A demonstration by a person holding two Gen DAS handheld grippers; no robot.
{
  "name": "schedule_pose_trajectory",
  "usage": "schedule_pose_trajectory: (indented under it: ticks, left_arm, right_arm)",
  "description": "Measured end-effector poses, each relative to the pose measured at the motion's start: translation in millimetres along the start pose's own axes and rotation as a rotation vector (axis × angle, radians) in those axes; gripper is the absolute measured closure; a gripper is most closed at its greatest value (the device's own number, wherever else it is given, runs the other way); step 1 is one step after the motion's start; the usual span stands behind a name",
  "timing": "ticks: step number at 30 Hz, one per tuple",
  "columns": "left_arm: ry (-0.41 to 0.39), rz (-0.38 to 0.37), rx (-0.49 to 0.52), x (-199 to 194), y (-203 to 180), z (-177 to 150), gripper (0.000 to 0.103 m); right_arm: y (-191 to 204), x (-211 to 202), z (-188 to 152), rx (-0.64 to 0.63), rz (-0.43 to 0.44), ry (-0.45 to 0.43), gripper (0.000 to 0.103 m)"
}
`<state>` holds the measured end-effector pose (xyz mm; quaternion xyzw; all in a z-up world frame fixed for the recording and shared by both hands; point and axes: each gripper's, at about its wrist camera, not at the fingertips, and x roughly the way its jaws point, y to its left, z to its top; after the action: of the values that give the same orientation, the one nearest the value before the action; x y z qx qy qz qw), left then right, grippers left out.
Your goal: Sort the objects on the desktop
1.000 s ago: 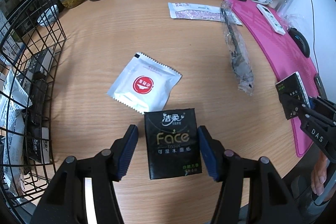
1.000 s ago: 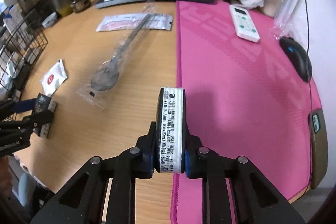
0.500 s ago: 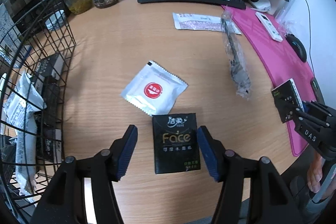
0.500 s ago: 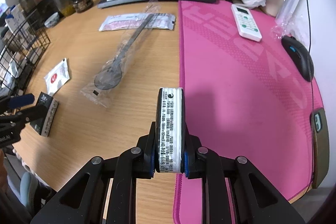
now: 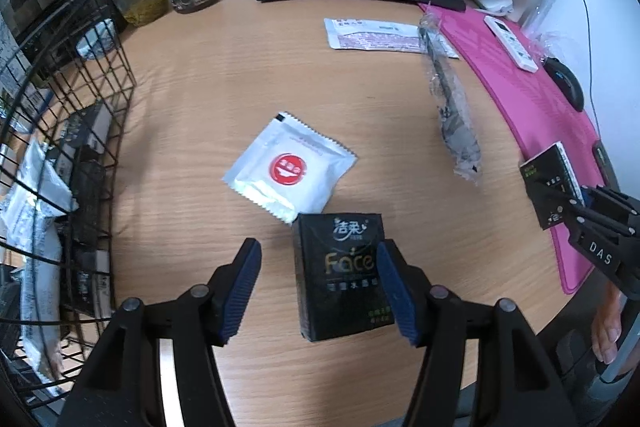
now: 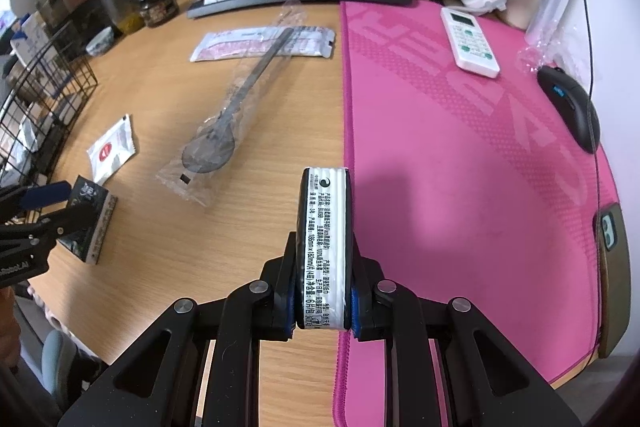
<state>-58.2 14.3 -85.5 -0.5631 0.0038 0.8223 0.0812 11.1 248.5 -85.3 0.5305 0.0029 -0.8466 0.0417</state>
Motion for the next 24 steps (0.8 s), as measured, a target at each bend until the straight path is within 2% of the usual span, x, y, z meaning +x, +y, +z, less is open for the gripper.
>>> schedule_pose_trajectory:
  ticks: [1, 2, 3, 6, 17, 24]
  left_arm:
    - [0.01, -0.021, -0.005, 2, 0, 0, 0.037]
    - [0.02, -0.036, -0.009, 5, -1, 0, 0.045]
    - [0.028, -0.037, -0.013, 7, -1, 0, 0.064]
    - [0.02, -0.021, -0.015, 8, -1, 0, 0.081]
    - [-0.05, -0.009, -0.018, -19, 1, 3, 0.082]
    - [-0.156, 0.008, -0.028, -67, 8, 5, 0.082]
  right_arm:
    - [0, -1, 0, 0.0, -0.001, -0.001, 0.084]
    - [0, -1, 0, -0.001, -0.002, -0.003, 0.084]
    - [0, -1, 0, 0.0, -0.002, -0.003, 0.084]
    - [-2, -2, 1, 0.006, 0.0, -0.004, 0.084]
    - [5, -8, 1, -0.01, -0.004, -0.015, 0.084]
    - [31, -40, 8, -0.067, 0.018, -0.073, 0.084]
